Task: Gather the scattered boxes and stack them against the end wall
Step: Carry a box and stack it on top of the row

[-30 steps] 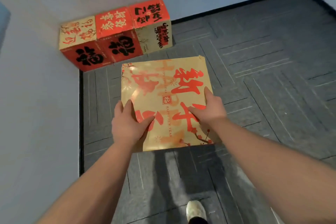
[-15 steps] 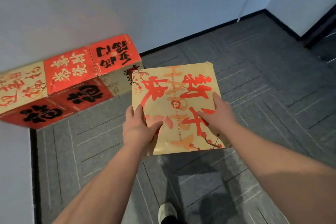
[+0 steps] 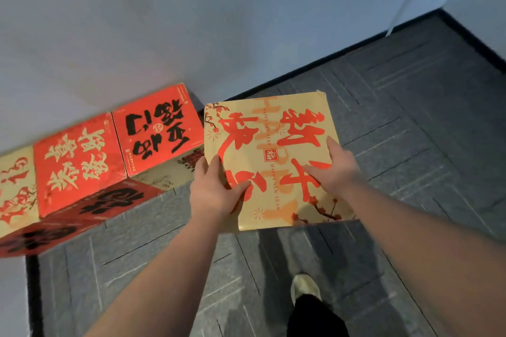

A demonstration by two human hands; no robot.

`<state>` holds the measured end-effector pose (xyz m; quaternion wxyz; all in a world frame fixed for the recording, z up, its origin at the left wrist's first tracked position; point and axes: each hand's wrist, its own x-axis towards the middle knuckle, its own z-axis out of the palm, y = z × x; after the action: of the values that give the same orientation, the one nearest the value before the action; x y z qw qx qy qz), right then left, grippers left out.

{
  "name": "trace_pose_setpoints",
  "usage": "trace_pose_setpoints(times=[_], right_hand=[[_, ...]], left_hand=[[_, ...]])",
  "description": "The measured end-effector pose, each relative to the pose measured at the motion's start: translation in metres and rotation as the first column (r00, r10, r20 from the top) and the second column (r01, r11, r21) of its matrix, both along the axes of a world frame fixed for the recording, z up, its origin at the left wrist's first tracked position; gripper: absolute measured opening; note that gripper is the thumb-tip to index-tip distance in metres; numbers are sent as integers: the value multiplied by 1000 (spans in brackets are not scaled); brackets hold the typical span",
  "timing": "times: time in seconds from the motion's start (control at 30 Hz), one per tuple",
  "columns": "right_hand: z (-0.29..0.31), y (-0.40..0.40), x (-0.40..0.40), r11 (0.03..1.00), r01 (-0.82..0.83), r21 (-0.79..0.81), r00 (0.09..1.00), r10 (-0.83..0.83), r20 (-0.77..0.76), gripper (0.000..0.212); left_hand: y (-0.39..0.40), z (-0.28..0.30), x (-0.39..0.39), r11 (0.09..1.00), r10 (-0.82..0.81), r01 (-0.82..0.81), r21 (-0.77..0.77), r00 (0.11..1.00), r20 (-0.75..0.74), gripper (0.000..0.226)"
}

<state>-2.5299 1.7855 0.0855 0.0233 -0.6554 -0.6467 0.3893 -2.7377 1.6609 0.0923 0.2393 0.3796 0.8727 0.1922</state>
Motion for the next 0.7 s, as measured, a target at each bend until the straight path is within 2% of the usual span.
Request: trace_pose_setpoints(times=[0.2, 0.37, 0.47, 0.7], right_hand=[[-2, 106, -27, 991, -68, 112, 995, 59, 80, 77], [1, 179, -56, 990, -83, 115, 985, 65, 158, 73], [-10, 217, -82, 988, -68, 139, 988, 47, 149, 65], [-64, 271, -131, 994, -75, 82, 984, 61, 168, 82]], left_hand=[[106, -19, -23, 1000, -1, 3, -25, 997, 78, 88], [182, -28, -56, 999, -53, 52, 6, 990, 132, 79], [222, -34, -81, 998, -48, 40, 47, 983, 178, 74], [267, -87, -125, 1000, -23, 23, 2, 991, 134, 64]])
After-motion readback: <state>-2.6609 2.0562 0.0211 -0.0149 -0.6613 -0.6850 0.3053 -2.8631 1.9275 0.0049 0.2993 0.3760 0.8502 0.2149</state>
